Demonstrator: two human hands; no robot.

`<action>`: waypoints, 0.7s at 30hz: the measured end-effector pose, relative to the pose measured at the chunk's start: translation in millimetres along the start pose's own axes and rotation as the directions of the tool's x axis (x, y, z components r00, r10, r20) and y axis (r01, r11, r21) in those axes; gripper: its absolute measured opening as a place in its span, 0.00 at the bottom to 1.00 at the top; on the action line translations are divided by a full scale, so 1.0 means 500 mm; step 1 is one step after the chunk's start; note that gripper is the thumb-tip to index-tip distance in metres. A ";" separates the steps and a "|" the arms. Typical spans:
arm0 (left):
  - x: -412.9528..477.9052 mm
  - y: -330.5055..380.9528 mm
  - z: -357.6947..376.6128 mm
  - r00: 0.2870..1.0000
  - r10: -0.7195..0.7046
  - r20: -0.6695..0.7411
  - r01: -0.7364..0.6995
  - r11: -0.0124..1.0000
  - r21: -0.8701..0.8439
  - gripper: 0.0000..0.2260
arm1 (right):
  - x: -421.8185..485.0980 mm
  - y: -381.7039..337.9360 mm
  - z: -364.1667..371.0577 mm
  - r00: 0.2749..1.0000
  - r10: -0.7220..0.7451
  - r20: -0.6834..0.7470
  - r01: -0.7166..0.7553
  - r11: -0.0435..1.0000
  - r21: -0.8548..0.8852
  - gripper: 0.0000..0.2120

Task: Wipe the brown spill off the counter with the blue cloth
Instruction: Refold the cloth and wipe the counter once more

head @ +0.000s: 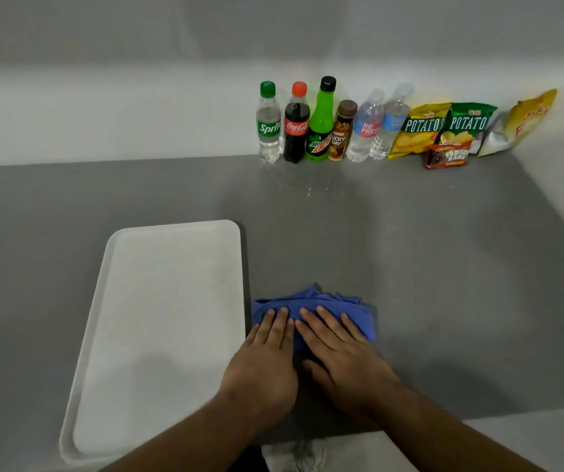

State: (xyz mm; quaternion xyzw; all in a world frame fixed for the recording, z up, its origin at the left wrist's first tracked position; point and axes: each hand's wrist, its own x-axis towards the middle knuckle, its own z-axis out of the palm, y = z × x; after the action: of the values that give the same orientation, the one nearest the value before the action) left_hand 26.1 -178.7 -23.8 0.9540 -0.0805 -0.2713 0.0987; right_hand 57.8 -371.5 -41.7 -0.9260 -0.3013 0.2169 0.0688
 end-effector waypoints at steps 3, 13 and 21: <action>0.077 -0.030 -0.057 1.000 0.005 -0.008 -0.005 1.000 -0.011 0.32 | 0.088 0.029 -0.041 0.999 0.039 -0.008 -0.039 0.999 0.003 0.31; 0.332 -0.150 -0.235 0.977 0.166 -0.133 -0.152 0.982 0.112 0.31 | 0.345 0.105 -0.140 0.980 0.188 -0.067 -0.185 0.982 0.038 0.31; 0.425 -0.259 -0.309 0.910 0.149 -0.388 -0.188 0.980 -0.065 0.26 | 0.451 0.062 -0.217 0.915 0.397 -0.072 -0.376 0.903 0.207 0.29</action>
State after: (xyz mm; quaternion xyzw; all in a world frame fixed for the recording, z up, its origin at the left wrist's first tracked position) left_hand 299.9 -74.9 -31.8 0.9718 -0.1281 -0.0750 0.1833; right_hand 285.7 -263.7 -33.8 -0.9672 -0.0853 0.2015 0.1287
